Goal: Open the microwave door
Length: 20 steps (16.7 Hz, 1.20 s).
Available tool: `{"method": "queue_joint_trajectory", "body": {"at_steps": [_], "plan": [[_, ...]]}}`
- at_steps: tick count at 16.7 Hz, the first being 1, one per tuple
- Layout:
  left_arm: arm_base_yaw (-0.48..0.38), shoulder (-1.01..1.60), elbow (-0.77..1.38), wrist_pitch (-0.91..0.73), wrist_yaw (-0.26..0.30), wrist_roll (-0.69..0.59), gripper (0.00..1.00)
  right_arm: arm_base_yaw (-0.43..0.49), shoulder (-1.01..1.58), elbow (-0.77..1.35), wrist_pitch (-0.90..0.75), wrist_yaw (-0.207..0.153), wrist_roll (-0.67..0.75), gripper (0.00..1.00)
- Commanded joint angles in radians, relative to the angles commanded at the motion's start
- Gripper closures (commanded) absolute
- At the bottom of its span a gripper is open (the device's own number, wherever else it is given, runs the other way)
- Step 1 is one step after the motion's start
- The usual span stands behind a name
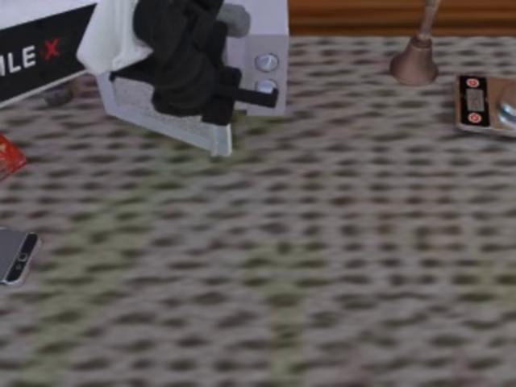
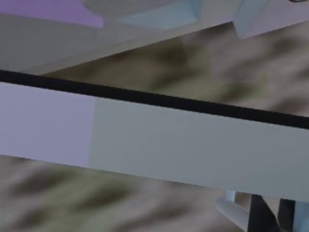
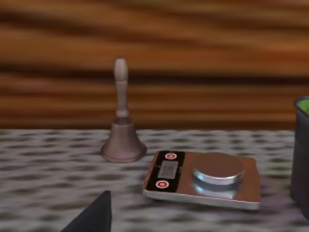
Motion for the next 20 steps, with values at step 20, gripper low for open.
{"method": "queue_joint_trajectory", "body": {"at_steps": [20], "plan": [[0.035, -0.081, -0.108, 0.035, 0.075, 0.13, 1.0, 0.0, 0.0, 0.0, 0.0, 0.0, 0.0, 0.0]]}}
